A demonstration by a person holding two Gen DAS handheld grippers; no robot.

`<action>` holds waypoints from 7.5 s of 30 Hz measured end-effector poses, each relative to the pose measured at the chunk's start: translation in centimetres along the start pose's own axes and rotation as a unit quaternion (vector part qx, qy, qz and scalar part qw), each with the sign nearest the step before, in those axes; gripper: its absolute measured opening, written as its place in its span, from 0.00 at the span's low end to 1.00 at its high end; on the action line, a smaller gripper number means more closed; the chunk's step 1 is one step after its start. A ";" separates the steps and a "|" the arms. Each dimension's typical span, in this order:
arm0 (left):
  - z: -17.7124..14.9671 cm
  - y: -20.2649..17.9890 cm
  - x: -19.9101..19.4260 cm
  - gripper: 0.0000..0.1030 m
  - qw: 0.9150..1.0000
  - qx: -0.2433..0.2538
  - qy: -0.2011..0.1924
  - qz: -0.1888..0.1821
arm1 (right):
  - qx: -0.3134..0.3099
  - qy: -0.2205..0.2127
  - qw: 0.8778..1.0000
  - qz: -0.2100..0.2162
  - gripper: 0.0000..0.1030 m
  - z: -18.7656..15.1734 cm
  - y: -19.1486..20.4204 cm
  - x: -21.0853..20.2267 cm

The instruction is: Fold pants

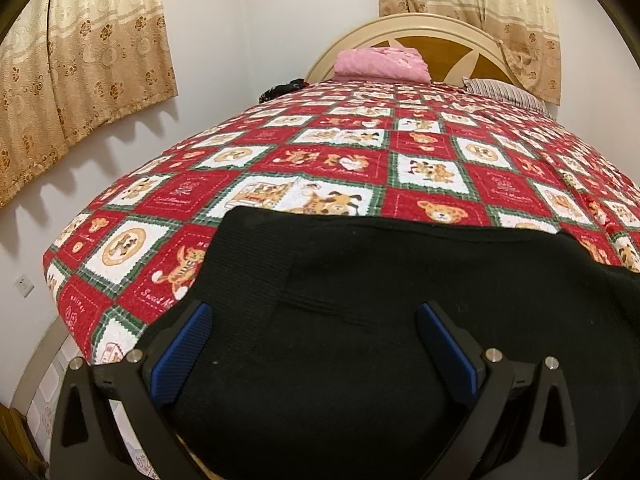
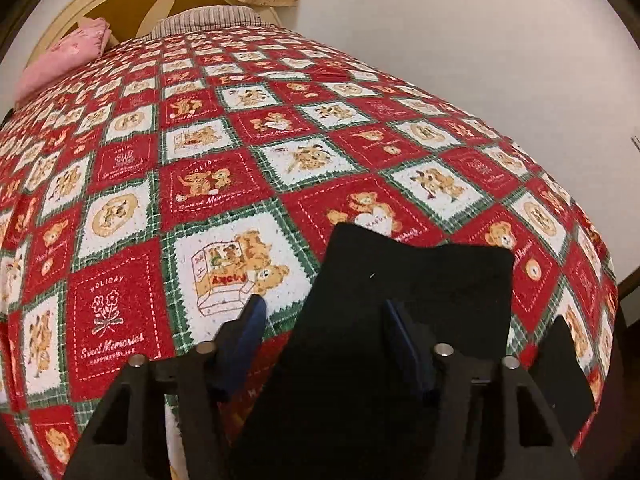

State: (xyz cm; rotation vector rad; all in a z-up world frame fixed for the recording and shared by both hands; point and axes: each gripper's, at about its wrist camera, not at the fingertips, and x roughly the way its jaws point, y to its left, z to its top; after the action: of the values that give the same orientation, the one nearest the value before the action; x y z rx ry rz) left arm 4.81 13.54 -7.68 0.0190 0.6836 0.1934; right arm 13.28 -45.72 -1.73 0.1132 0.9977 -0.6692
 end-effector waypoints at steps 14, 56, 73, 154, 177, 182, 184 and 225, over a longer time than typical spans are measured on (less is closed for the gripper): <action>0.0 0.0 0.0 1.00 1.000 -0.001 0.000 0.001 | 0.131 -0.134 0.964 0.190 0.05 -4.0 -11.6 -9.6; 1.2 -4.7 -2.4 1.00 0.999 0.038 0.016 -0.031 | 0.101 -0.104 0.972 0.183 0.07 -7.5 -18.3 -0.2; 1.5 -3.6 -2.8 1.00 0.999 0.027 0.010 -0.031 | -0.131 -0.127 0.895 0.408 0.07 -13.5 1.1 -12.7; 2.0 1.8 1.5 1.00 0.999 -0.024 0.046 0.006 | -0.097 -0.109 0.891 0.431 0.11 -14.6 6.8 -10.5; 4.3 -3.8 -4.5 1.00 0.996 0.004 -0.014 -0.085 | 0.020 -0.150 0.954 0.257 0.50 -14.9 -5.6 -7.7; 3.8 -5.9 -5.7 1.00 0.994 0.023 -0.011 -0.102 | 0.047 -0.234 0.944 0.229 0.50 -15.0 -8.9 -11.4; 3.7 -6.5 -6.0 1.00 0.994 0.032 -0.012 -0.103 | 0.095 -0.258 0.941 0.196 0.50 -14.8 -11.8 -12.0; 2.6 -5.5 -5.3 1.00 0.992 -0.005 0.032 -0.125 | -0.053 -0.308 0.915 0.255 0.11 -16.2 -4.8 -19.7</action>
State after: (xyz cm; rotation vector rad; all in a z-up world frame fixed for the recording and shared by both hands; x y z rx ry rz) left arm 3.34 7.30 -2.76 -0.0833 0.7424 -0.0429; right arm -8.54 -34.06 6.19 0.0561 0.3593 -0.1400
